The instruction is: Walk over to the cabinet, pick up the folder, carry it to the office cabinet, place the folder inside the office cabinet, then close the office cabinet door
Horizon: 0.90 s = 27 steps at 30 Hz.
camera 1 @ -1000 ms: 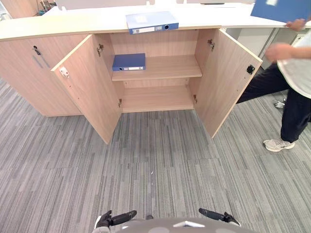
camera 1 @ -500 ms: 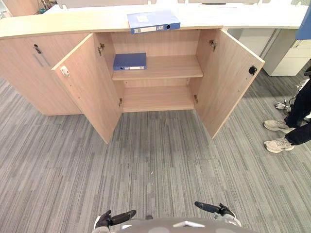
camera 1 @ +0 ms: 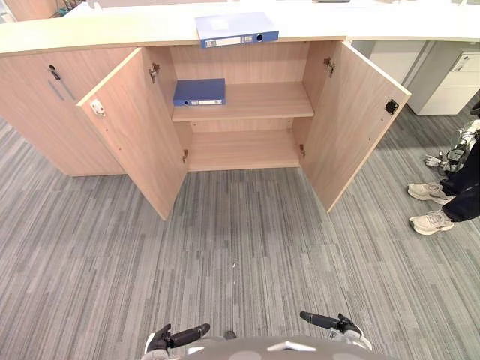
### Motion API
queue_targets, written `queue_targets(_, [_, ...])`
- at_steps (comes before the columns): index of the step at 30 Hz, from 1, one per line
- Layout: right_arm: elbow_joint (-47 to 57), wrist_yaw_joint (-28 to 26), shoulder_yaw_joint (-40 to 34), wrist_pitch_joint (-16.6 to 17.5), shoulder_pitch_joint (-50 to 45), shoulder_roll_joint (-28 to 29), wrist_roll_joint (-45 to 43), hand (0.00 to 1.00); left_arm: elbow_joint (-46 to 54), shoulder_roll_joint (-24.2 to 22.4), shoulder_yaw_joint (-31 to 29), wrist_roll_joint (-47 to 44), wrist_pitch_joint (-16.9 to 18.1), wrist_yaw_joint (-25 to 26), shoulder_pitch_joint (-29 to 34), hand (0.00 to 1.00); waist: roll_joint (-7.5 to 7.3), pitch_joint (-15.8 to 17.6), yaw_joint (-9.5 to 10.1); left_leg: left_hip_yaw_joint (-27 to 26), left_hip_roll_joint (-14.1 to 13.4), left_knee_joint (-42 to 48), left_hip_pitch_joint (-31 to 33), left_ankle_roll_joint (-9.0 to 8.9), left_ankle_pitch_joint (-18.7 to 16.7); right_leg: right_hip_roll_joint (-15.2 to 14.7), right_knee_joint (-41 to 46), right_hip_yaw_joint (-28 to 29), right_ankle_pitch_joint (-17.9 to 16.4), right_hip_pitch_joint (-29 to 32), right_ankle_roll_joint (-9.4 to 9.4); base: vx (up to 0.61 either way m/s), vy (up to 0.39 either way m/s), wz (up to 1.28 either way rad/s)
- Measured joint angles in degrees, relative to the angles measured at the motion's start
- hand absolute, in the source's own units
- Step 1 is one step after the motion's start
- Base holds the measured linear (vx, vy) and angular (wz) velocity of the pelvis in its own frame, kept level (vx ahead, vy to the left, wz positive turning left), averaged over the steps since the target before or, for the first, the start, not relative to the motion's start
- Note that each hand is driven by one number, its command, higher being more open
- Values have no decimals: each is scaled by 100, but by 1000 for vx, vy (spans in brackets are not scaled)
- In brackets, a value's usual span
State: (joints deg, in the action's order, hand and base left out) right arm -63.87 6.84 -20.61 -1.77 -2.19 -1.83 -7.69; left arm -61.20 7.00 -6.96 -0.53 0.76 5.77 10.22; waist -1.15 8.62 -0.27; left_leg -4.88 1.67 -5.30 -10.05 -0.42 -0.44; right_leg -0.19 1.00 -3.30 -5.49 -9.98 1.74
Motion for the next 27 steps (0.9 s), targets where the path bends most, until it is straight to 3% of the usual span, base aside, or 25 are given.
queue_targets(4, [7,-1,157,2,39,4,99,100,14,33,5,-15,4,-4,-44,100,-50,-28,20,-109,-1,131,308,90,-137,3,-2,70,5,302,-13,-8,-1,-12])
queue_targets(7, [6,0,147,-24,86,72,93,100,104,73,1,-133,39,-3,-82,100,-93,-2,78,-281,-16,884,759,161,-587,-53,429,205,-209,639,132,68,40,-27])
queue_targets(9, [11,1,150,-22,122,68,95,100,92,88,27,-140,38,-4,-128,100,-81,38,78,-358,-10,1348,812,203,-976,-175,1571,118,-690,1012,539,103,73,-22])
queue_targets(10, [28,0,148,-21,132,68,89,100,81,104,93,-138,38,-1,-141,100,-68,48,79,-363,1,1415,793,209,-1032,-229,2019,27,-782,1182,635,70,72,-10])
queue_targets(12, [201,-4,150,6,139,79,85,100,72,179,244,-132,31,-8,-239,100,-77,126,70,-362,123,1509,626,276,-1083,-555,3811,-263,-810,1919,723,142,120,12])
queue_targets(13, [263,-7,150,27,145,90,84,100,75,173,242,-122,30,13,-277,100,-82,139,60,-315,141,1549,562,430,-1181,-684,4356,-388,-906,2174,619,210,134,22])
queue_targets(15, [349,-28,157,79,148,103,82,100,72,170,197,-120,-6,18,-328,100,-91,178,60,-152,143,1520,341,485,-1315,-856,4898,-508,-1110,2474,392,203,50,31])
queue_targets(18, [448,-30,156,93,152,85,70,100,71,110,155,-118,-13,14,-321,100,-5,216,17,50,-87,1263,-34,444,-1437,-741,4328,-787,-1224,2765,331,238,-54,34])
queue_targets(20, [459,-33,155,132,178,84,65,100,60,111,155,-113,-14,0,-357,100,14,223,-18,159,-249,1094,-149,326,-1491,-568,3377,-904,-1085,2980,235,290,-124,33])
queue_targets(21, [452,-32,152,127,187,82,57,100,11,129,158,-108,-17,-11,-400,100,8,223,-25,227,-304,998,-219,204,-1548,-469,2742,-908,-803,3020,123,364,-202,40])
queue_targets(22, [446,-32,139,120,165,57,11,100,-34,115,152,-106,-22,-11,-397,100,24,213,-92,288,-384,912,-401,62,-1631,-410,2526,-888,-273,2962,-55,519,-285,50])
queue_targets(23, [442,-32,128,119,155,23,-32,100,-105,64,118,-99,-19,-1,-396,100,69,190,-117,320,-503,956,-524,-41,-1681,-355,2579,-955,-137,2869,-245,482,-263,41])
queue_targets(24, [434,-28,128,119,156,13,-25,100,-133,24,84,-91,-20,-7,-432,100,136,163,-107,297,-582,1070,-492,-132,-1658,-311,2590,-1026,-190,2829,-304,546,-274,30])
queue_targets(26, [445,-20,129,110,156,3,-28,100,-117,-95,-136,-67,-18,-43,-469,100,235,172,-86,85,-703,2145,-128,-469,-1460,-194,2310,-1097,-274,2439,-429,545,-259,15])
queue_targets(27, [466,-18,156,79,138,2,-45,100,-58,-162,-349,-68,-18,-49,-466,100,275,178,-96,12,-853,3380,328,-559,-1256,-114,1928,-1106,-279,2039,-437,531,-237,6])
